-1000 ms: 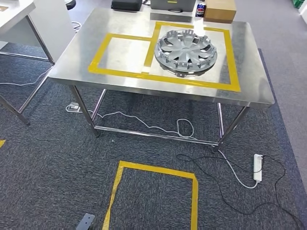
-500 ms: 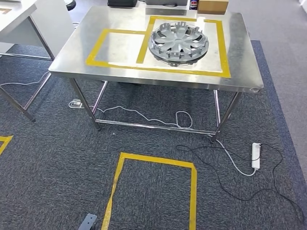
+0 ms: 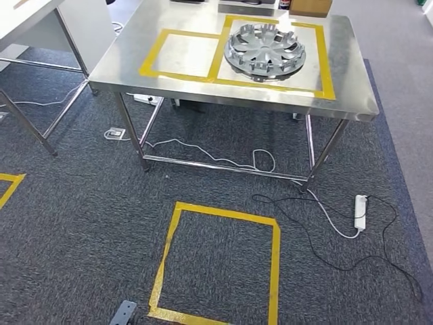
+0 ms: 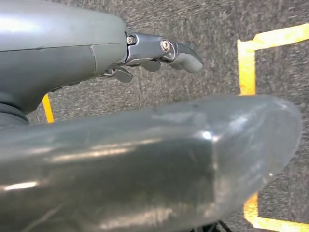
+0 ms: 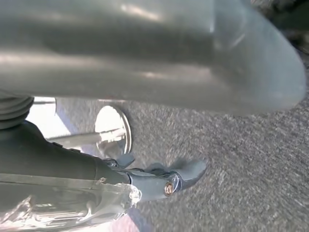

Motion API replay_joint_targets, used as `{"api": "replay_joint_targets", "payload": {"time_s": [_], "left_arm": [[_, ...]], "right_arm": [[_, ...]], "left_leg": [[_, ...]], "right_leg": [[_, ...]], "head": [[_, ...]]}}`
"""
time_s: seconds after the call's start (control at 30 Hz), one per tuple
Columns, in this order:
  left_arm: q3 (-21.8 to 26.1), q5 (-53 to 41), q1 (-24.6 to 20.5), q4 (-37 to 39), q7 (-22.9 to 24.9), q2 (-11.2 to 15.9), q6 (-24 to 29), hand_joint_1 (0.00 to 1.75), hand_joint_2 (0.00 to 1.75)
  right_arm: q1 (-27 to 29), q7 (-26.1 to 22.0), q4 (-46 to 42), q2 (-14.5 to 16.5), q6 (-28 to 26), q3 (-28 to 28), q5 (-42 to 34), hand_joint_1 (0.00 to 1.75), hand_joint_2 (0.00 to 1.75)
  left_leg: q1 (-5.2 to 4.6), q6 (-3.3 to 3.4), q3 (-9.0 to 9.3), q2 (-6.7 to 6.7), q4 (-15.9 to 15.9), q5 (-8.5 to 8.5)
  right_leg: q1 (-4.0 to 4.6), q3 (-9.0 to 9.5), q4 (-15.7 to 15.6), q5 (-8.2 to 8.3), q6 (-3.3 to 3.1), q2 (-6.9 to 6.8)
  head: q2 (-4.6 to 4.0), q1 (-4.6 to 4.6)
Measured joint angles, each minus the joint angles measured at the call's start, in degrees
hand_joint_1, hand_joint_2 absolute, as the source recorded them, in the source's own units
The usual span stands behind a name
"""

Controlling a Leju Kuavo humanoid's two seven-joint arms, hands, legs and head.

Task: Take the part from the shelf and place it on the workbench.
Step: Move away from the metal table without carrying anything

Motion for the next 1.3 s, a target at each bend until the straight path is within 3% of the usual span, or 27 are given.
{"api": "replay_joint_targets", "payload": {"time_s": [0.03, 0.07, 0.1, 0.13, 0.2, 0.23, 0.3, 0.33, 0.4, 0.47, 0.5, 0.53, 0.57, 0.6, 0.67, 0.7, 0.73, 0.8, 0.87, 0.93, 1.0, 1.03, 1.07, 1.1, 1.17, 1.23, 1.3], "left_arm": [[0.0, 0.0, 0.0, 0.0, -0.1, 0.0, 0.0, 0.00, 0.00], [0.0, -0.1, 0.0, 0.0, -0.2, 0.0, 0.2, 0.00, 0.00], [0.0, -0.3, 0.0, 0.0, -0.1, 0.0, 0.5, 0.00, 0.00], [-0.1, -0.6, 0.0, 0.0, 0.1, 0.0, 0.9, 0.00, 0.00], [-0.3, -1.3, -0.2, 0.0, 0.6, 0.0, 1.4, 0.00, 0.00], [-0.5, -1.6, -0.2, 0.0, 0.5, 0.0, 1.5, 0.00, 0.00], [-0.9, -2.0, -0.1, 0.0, 0.1, 0.1, 1.6, 0.00, 0.00], [-1.1, -2.1, 0.1, 0.0, -0.1, 0.1, 1.7, 0.00, 0.00], [-1.3, -2.1, 0.1, 0.0, -0.2, 0.2, 1.9, 0.00, 0.00], [-1.5, -2.1, 0.1, 0.0, -0.3, 0.2, 1.9, 0.00, 0.00], [-1.5, -2.1, 0.1, 0.0, -0.1, 0.2, 2.0, 0.00, 0.00], [-1.6, -2.3, 0.1, 0.0, 0.2, 0.2, 2.1, 0.00, 0.00], [-1.6, -2.4, 0.2, 0.0, 0.6, 0.2, 2.2, 0.00, 0.00], [-1.7, -2.6, 0.2, 0.0, 1.0, 0.2, 2.4, 0.00, 0.00], [-1.9, -2.9, 0.1, 0.0, 0.9, 0.2, 2.5, 0.00, 0.00], [-2.1, -3.0, -0.1, 0.0, 0.7, 0.1, 2.5, 0.00, 0.00], [-2.2, -2.9, -0.1, 0.0, 0.6, 0.1, 2.4, 0.00, 0.00], [-2.4, -2.8, 0.0, 0.0, 0.8, 0.1, 2.2, 0.00, 0.00], [-2.4, -2.6, 0.3, 0.0, 1.4, 0.1, 2.1, 0.00, 0.00], [-2.4, -2.6, 0.2, 0.0, 1.9, 0.2, 2.1, 0.00, 0.00], [-2.5, -2.6, 0.1, 0.0, 2.1, 0.2, 2.1, 0.00, 0.00], [-2.5, -2.6, 0.2, 0.0, 2.1, 0.2, 2.1, 0.00, 0.00], [-2.5, -2.7, 0.2, 0.0, 2.1, 0.2, 2.1, 0.00, 0.00], [-2.5, -2.7, 0.3, 0.0, 1.9, 0.2, 2.0, 0.00, 0.00], [-2.5, -2.7, 0.2, 0.0, 0.9, 0.2, 1.5, 0.00, 0.00], [-2.5, -2.7, 0.1, 0.0, -0.1, 0.2, 0.7, 0.00, 0.00], [-2.6, -2.6, 0.2, 0.0, -0.6, 0.2, 0.2, 0.00, 0.00]], "right_arm": [[0.0, 0.0, 0.0, 0.0, 0.0, 0.1, 0.4, 0.00, 0.00], [-0.1, 0.1, 0.0, 0.0, 0.0, 0.2, 0.8, 0.00, 0.00], [0.0, 0.2, 0.0, 0.0, 0.1, 0.3, 1.1, 0.00, 0.00], [-0.1, 0.3, 0.0, 0.0, 0.1, 0.5, 1.5, 0.00, 0.00], [-0.1, 0.2, 0.0, 0.0, 0.2, 0.9, 2.1, 0.00, 0.00], [-0.1, 0.1, 0.0, 0.0, 0.2, 1.1, 2.4, 0.00, 0.00], [0.0, -0.4, 0.0, 0.0, 0.3, 1.5, 2.7, 0.00, 0.00], [0.0, -0.6, 0.0, 0.0, 0.3, 1.6, 2.8, 0.00, 0.00], [0.0, -0.7, 0.0, 0.1, 0.3, 1.8, 3.0, 0.00, 0.00], [0.2, -0.7, 0.0, 0.0, 0.3, 1.9, 3.1, 0.00, 0.00], [0.2, -0.7, 0.0, 0.0, 0.4, 1.9, 3.1, 0.00, 0.00], [0.2, -0.7, 0.0, 0.0, 0.4, 1.9, 3.2, 0.00, 0.00], [0.2, -0.7, 0.0, 0.0, 0.4, 2.0, 3.3, 0.00, 0.00], [0.2, -0.9, 0.0, 0.0, 0.4, 2.1, 3.4, 0.00, 0.00], [0.1, -1.5, 0.0, 0.0, 0.2, 2.3, 3.4, 0.00, 0.00], [0.1, -1.9, 0.0, 0.0, 0.0, 2.4, 3.4, 0.00, 0.00], [0.1, -2.2, 0.0, 0.0, -0.2, 2.4, 3.5, 0.00, 0.00], [-0.1, -2.7, 0.0, 0.0, -0.6, 2.6, 3.7, 0.00, 0.00], [-0.1, -3.0, 0.0, 0.0, -1.0, 2.9, 4.1, 0.00, 0.00], [0.1, -3.0, 0.0, 0.0, -1.3, 2.9, 4.3, 0.00, 0.00], [0.2, -3.2, 0.0, 0.0, -1.5, 3.0, 4.5, 0.00, 0.00], [0.3, -3.2, 0.0, 0.0, -1.5, 3.0, 4.6, 0.00, 0.00], [0.3, -3.4, 0.0, 0.0, -1.5, 3.1, 4.7, 0.00, 0.00], [0.3, -3.5, 0.0, 0.0, -1.5, 3.1, 4.7, 0.00, 0.00], [0.3, -4.0, 0.0, 0.0, -1.6, 3.3, 4.8, 0.00, 0.00], [0.2, -4.2, 0.0, 0.0, -1.7, 3.3, 4.8, 0.00, 0.00], [0.2, -4.2, 0.0, 0.0, -1.9, 3.3, 4.8, 0.00, 0.00]], "left_leg": [[-0.01, -0.08, -0.66, -0.30, 0.0, 0.55], [0.01, -0.22, -1.28, -0.74, 0.0, 1.10], [0.04, -0.40, -1.84, -1.26, 0.0, 1.63], [0.05, -0.65, -2.36, -1.83, 0.1, 2.14], [0.00, -1.24, -3.11, -3.03, 0.2, 3.15], [0.01, -1.58, -3.40, -3.61, 0.2, 3.66], [0.11, -2.26, -3.86, -4.43, 0.2, 4.38], [0.14, -2.52, -4.25, -3.96, 0.6, 3.85], [0.14, -2.89, -6.02, -1.90, 4.7, 0.09], [0.15, -3.30, -8.67, -0.47, 12.1, -4.57], [0.16, -3.46, -9.48, -0.27, 15.0, -5.59], [0.17, -3.57, -9.39, -0.16, 16.2, -5.43], [0.19, -3.64, -8.27, 0.04, 15.4, -4.37], [0.21, -3.69, -6.12, 0.65, 12.5, -2.84], [0.07, -3.67, -1.13, 3.25, 5.3, -0.71], [0.01, -3.41, 0.42, 4.26, 2.7, -0.47], [-0.09, -2.94, 1.01, 4.64, 1.4, -0.66], [-0.12, -1.77, 0.56, 3.52, 0.9, -0.91], [-0.07, -0.86, 0.06, 2.37, 0.9, -0.57], [-0.05, -0.22, -0.42, 1.16, 0.8, -0.08], [-0.22, 0.08, -0.93, -0.32, 0.9, 0.36], [-0.31, 0.12, -1.11, -1.08, 0.9, 0.55], [-0.38, 0.08, -1.22, -1.84, 0.9, 0.72], [-0.42, -0.01, -1.28, -2.65, 0.9, 0.89], [-0.47, -0.33, -1.45, -4.19, 1.0, 1.23], [-0.34, -0.93, -2.00, -5.51, 1.1, 1.67], [-0.08, -1.79, -2.65, -6.77, 1.0, 2.30]], "right_leg": [[0.00, 0.54, 1.3, 0.74, -0.03, 0.04], [0.00, 2.00, 0.5, 2.39, -0.13, 0.22], [-0.02, 4.38, -2.1, 4.10, -0.29, 0.81], [-0.06, 7.47, -6.1, 4.80, -0.56, 2.17], [-0.24, 12.78, -14.0, 3.80, -0.88, 4.67], [-0.24, 14.04, -16.2, 2.93, -1.01, 5.23], [-0.22, 14.03, -17.2, 2.82, -1.45, 4.13], [-0.24, 13.83, -17.2, 3.14, -1.93, 3.40], [-0.34, 13.48, -17.3, 3.87, -2.81, 1.74], [-0.21, 12.91, -17.2, 4.47, -3.09, 0.04], [-0.17, 12.53, -17.2, 4.73, -3.08, -0.81], [-0.15, 12.19, -17.1, 4.94, -3.01, -1.63], [-0.15, 11.92, -17.1, 5.09, -2.93, -2.41], [-0.17, 11.73, -17.0, 5.18, -2.82, -3.14], [0.02, 11.35, -16.5, 5.11, -2.40, -4.44], [0.22, 11.19, -16.3, 5.00, -2.12, -5.04], [0.42, 11.06, -16.0, 4.90, -1.83, -5.62], [0.51, 10.98, -15.6, 4.80, -1.31, -6.59], [0.25, 10.29, -13.9, 3.35, -0.73, -4.91], [0.05, 7.74, -7.8, -0.50, -0.33, -1.66], [0.04, 4.59, -0.4, -3.71, -0.34, -0.24], [0.07, 3.94, 1.1, -3.84, -0.47, -0.01], [0.09, 4.39, 0.3, -2.81, -0.68, 0.15], [0.11, 5.91, -2.7, -0.86, -0.97, 0.61], [0.05, 9.83, -10.8, 2.74, -1.60, 3.28], [0.02, 11.72, -15.2, 3.79, -1.84, 5.38], [0.13, 11.79, -15.7, 3.92, -1.97, 4.76]], "head": [[0.00, 0.02], [0.00, 0.04], [0.00, 0.03], [0.00, 0.04], [0.00, 0.00], [0.00, -0.03], [0.00, -0.02], [0.00, -0.11], [0.00, -0.38], [0.00, -0.57], [0.00, -0.56], [0.00, -0.58], [0.00, -0.57], [0.00, -0.58], [0.00, -0.65], [0.00, -0.63], [0.00, -0.63], [0.00, -0.49], [0.00, -0.29], [0.00, -0.08], [0.00, -0.03], [0.00, -0.01], [0.00, -0.02], [0.00, -0.02], [0.00, -0.03], [0.00, -0.05], [0.00, -0.07]]}}
